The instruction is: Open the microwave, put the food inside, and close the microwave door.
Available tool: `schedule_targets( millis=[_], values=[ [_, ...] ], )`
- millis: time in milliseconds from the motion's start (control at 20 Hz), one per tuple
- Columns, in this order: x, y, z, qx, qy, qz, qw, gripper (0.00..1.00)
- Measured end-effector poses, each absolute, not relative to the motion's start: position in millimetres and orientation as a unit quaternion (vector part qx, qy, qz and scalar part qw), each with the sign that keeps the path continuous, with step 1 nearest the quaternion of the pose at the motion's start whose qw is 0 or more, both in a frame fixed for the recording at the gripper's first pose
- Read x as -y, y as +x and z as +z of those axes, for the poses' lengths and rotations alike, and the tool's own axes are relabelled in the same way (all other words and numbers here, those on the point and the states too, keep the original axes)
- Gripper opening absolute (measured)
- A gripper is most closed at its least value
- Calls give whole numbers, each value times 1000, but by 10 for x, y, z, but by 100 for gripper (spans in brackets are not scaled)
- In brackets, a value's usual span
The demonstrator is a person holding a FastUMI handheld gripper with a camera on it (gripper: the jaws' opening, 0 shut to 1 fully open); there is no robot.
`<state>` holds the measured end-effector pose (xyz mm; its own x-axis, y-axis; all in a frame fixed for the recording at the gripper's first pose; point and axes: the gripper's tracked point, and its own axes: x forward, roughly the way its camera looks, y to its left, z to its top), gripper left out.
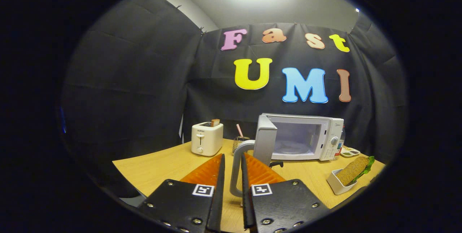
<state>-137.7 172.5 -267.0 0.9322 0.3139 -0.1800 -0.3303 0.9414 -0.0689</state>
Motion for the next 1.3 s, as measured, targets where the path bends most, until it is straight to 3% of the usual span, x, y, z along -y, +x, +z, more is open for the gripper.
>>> schedule_targets(
  millis=[50,200,250,350,1000,1300],
  values=[
    [-1692,-1420,-2666,-88,-51,171,980,35],
    [-1547,-1502,-2655,-92,-62,178,978,56],
    [-1444,-1522,-2632,-89,-65,172,979,69],
    [-1268,-1533,-2594,-79,-62,163,981,76],
    [1381,-1194,-2948,-97,-80,-108,986,77],
    [2030,-1094,-3325,-131,-29,-156,979,77]
  ],
)
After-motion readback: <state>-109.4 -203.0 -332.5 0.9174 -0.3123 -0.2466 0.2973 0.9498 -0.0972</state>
